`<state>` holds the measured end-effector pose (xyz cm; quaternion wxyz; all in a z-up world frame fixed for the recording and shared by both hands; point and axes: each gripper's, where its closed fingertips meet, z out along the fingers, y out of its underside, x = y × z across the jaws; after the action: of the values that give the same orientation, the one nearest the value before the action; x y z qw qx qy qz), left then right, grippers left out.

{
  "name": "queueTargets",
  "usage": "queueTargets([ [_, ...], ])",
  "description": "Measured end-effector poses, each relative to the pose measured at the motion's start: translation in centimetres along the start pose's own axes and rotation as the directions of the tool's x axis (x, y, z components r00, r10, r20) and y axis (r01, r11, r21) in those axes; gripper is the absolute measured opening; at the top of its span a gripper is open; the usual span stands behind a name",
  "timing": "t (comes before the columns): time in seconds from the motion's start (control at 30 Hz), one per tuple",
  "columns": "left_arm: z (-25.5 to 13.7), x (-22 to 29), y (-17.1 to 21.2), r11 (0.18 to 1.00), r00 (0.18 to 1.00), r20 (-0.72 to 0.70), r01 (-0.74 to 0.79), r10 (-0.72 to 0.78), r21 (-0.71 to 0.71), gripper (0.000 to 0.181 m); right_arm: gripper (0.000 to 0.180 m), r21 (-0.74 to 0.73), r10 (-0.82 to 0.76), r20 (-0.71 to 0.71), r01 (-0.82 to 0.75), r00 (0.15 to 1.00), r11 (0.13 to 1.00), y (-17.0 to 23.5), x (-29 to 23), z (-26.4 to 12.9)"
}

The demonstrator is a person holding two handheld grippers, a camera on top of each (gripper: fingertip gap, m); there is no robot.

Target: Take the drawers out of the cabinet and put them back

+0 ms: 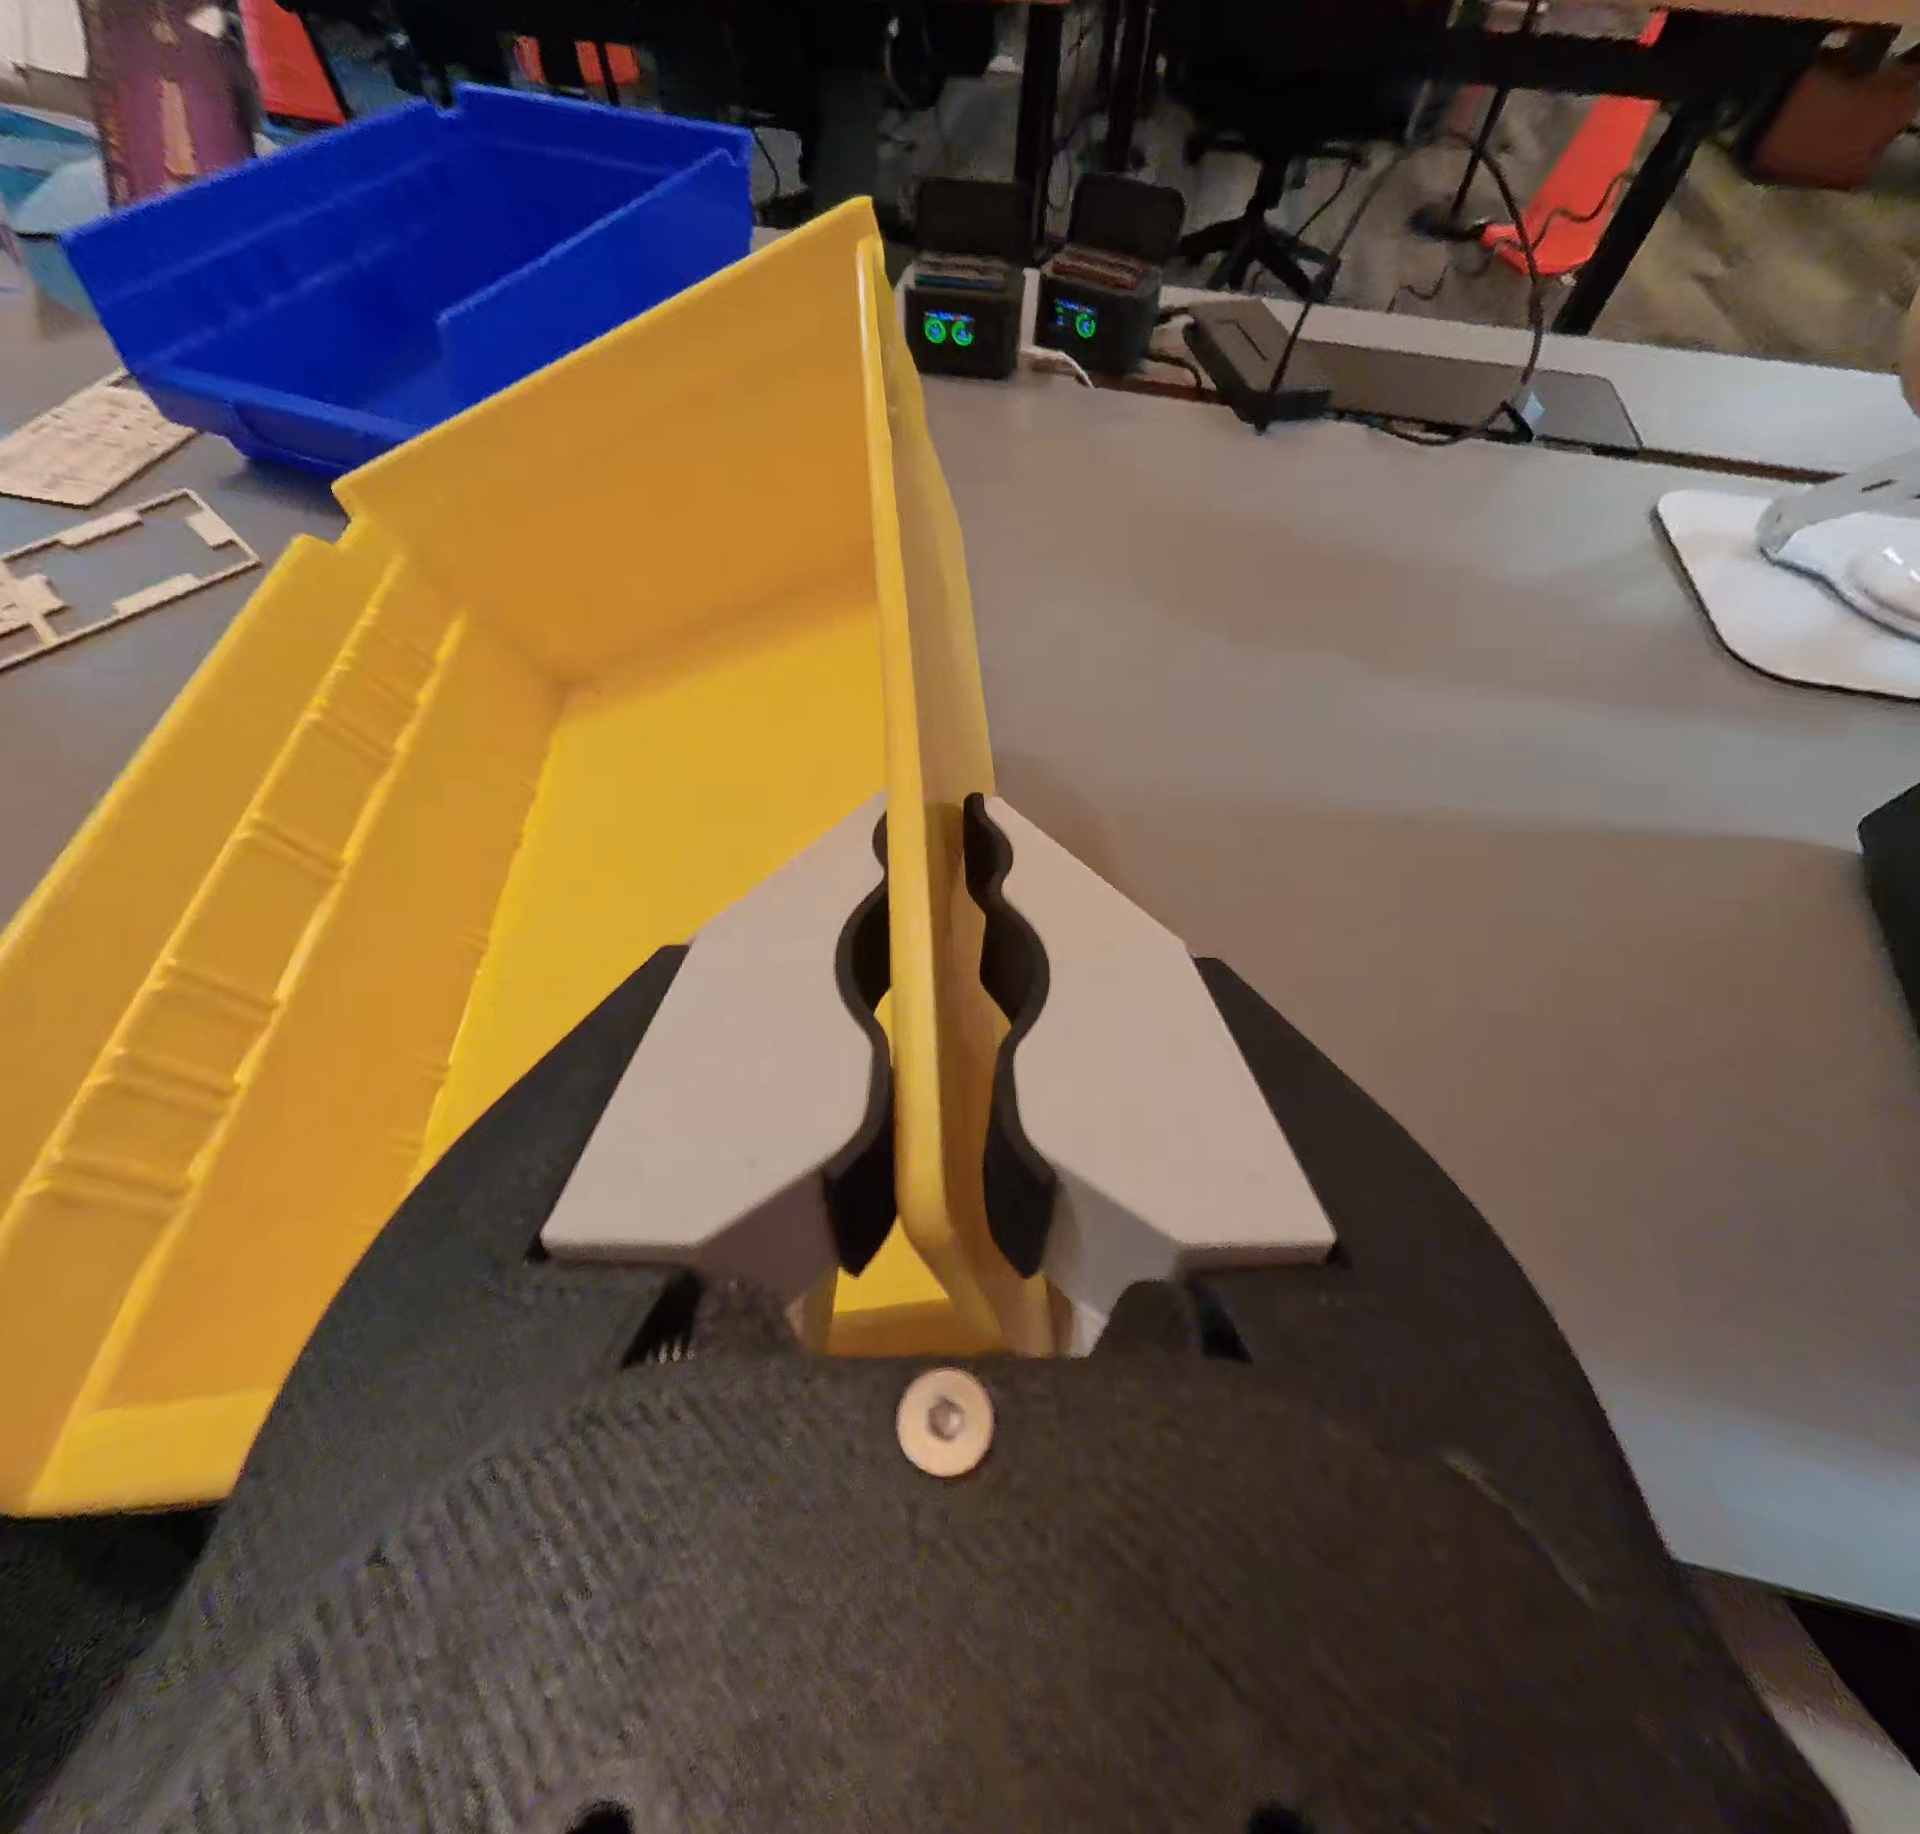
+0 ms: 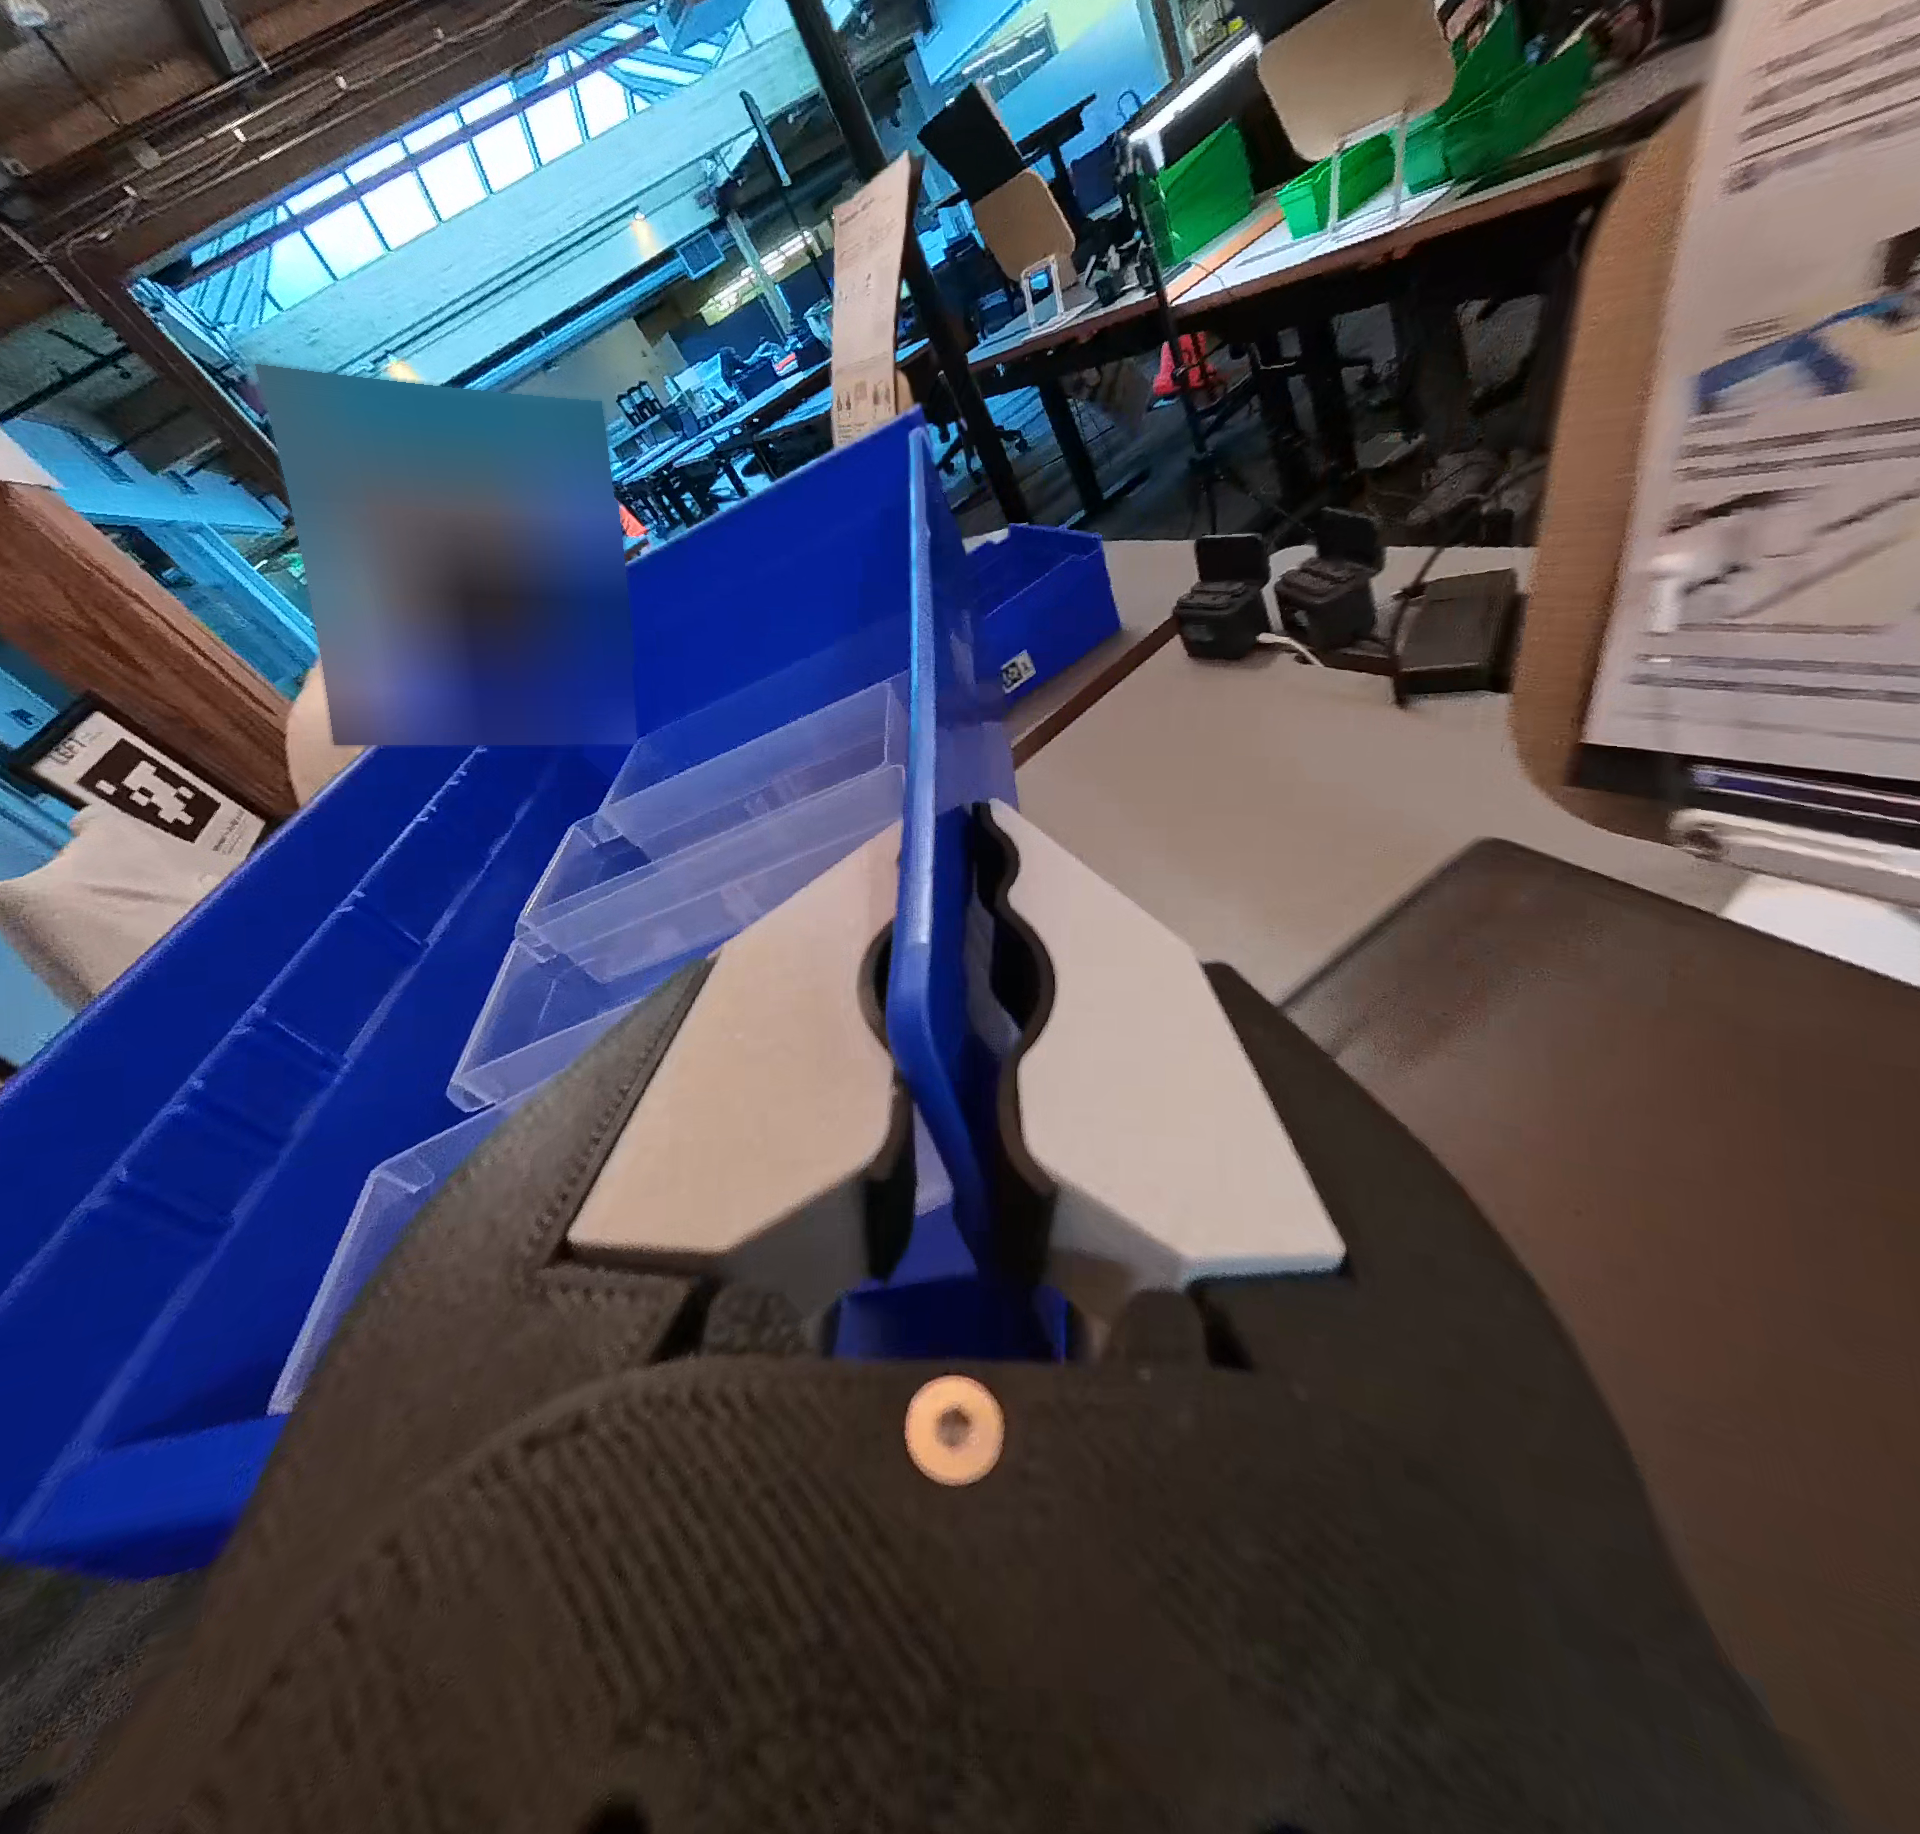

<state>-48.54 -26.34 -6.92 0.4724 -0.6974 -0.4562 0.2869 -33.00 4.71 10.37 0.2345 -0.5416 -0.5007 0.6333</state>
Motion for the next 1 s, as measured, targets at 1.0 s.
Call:
queueTargets([
  [1.0,-7.6,1.3,-10.3,0.929,0.969,0.144,-0.236,0.202,0.285,0.005,0.006,0.123,0.03,-0.484,0.034,0.875,0.992,22.7,5.0,20.7],
])
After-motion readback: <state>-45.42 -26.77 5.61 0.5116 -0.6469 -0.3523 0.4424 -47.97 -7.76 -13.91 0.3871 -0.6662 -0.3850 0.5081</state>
